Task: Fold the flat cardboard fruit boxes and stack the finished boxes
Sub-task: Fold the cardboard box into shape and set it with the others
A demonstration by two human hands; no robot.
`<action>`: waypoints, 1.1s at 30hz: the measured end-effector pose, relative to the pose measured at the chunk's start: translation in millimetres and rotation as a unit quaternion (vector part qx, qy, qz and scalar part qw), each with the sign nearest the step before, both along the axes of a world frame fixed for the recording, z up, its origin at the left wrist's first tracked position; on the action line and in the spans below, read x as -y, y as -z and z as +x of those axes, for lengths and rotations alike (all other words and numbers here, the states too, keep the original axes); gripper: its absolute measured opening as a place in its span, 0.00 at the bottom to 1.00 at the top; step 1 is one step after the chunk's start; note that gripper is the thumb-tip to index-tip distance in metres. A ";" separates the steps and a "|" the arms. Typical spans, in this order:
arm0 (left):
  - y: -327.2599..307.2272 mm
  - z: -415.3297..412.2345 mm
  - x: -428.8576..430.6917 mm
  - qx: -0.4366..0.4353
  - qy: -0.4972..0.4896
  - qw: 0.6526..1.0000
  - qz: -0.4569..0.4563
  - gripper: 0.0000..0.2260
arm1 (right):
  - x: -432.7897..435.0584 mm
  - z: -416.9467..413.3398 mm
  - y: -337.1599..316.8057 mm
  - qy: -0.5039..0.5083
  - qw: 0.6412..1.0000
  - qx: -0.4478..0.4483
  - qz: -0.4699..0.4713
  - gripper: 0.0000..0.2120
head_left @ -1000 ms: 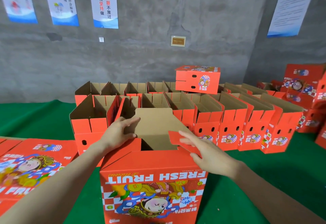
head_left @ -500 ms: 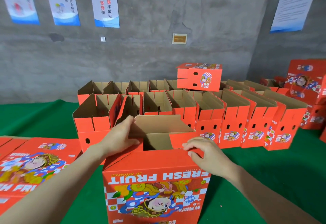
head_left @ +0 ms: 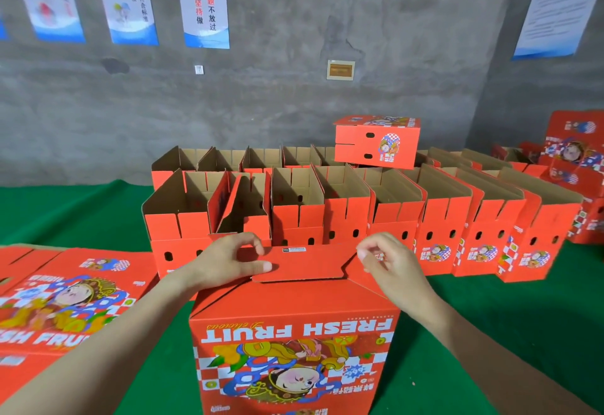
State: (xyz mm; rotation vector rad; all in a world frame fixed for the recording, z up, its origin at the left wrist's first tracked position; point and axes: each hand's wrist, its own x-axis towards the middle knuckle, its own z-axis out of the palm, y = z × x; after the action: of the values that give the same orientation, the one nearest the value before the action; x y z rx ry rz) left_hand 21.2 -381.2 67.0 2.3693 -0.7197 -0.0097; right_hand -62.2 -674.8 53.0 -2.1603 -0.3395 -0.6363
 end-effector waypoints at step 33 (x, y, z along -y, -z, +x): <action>1.3 7.3 29.2 0.057 -0.069 0.958 0.272 0.37 | -24.5 46.6 -3.9 0.055 0.914 -0.194 -0.351 0.34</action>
State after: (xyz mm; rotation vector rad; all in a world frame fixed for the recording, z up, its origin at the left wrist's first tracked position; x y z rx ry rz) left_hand 28.6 -410.4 65.7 2.9641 -0.6645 -0.0118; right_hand -15.6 -650.3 56.9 -2.9430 -0.2516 -0.1195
